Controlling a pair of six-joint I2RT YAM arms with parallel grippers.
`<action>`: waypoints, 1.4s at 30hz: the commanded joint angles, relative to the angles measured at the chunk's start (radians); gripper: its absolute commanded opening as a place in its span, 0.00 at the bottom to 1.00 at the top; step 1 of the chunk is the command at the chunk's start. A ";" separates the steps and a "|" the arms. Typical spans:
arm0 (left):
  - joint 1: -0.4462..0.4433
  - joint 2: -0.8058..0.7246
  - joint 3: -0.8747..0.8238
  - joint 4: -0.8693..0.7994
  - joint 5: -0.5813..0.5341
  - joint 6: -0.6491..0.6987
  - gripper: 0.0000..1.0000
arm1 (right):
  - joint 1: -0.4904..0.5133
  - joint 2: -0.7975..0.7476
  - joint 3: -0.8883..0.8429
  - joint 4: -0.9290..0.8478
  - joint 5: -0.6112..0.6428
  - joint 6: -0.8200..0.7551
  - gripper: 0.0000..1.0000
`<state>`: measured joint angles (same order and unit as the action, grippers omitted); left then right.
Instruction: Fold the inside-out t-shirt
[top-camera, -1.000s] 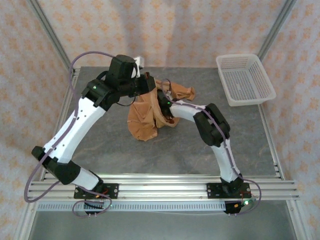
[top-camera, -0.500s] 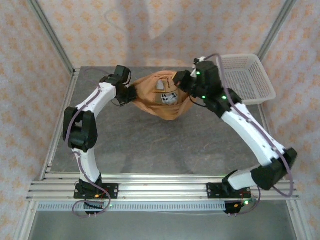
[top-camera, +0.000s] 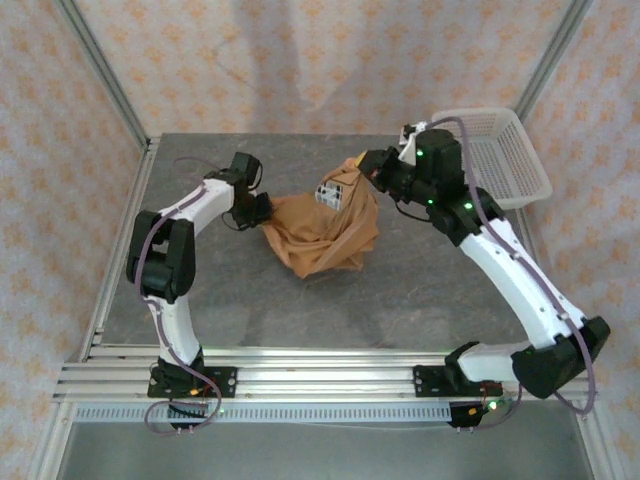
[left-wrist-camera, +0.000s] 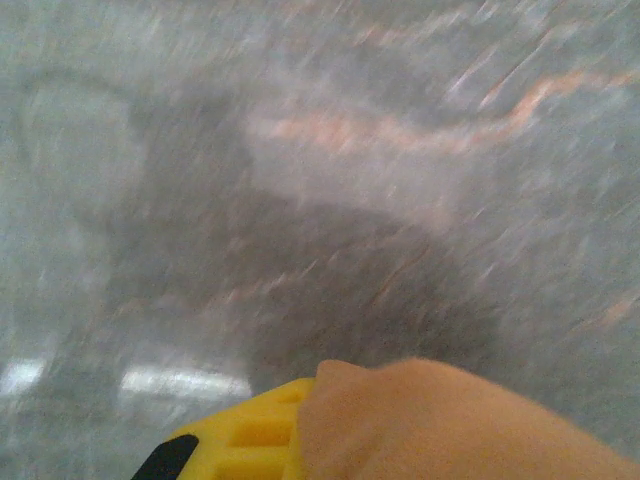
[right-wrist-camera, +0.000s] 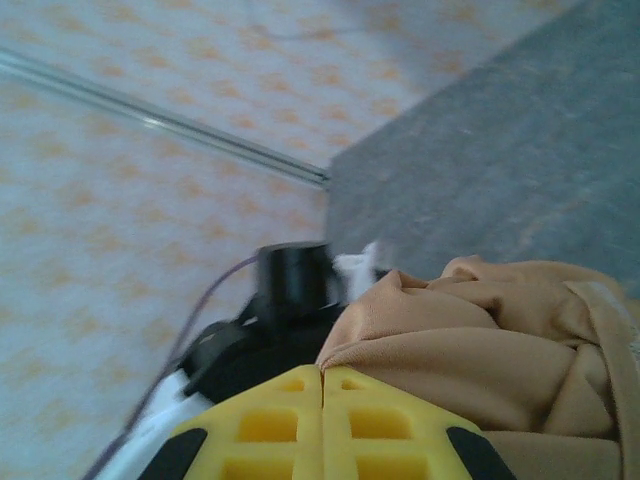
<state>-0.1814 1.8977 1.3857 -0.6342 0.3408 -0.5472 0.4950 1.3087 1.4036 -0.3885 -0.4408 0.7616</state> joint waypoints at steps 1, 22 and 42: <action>-0.008 -0.211 -0.061 0.073 0.039 0.020 0.22 | -0.007 0.112 -0.050 0.030 0.014 -0.040 0.00; -0.346 -0.269 -0.262 0.559 0.254 0.170 0.74 | -0.018 0.229 -0.112 0.087 -0.077 0.054 0.00; -0.340 -0.164 0.067 0.417 0.239 0.185 0.00 | -0.152 0.081 -0.322 -0.058 -0.023 -0.061 0.63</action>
<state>-0.5373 1.7977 1.3914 -0.1398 0.5705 -0.3897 0.3405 1.4353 1.1355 -0.3641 -0.5232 0.7830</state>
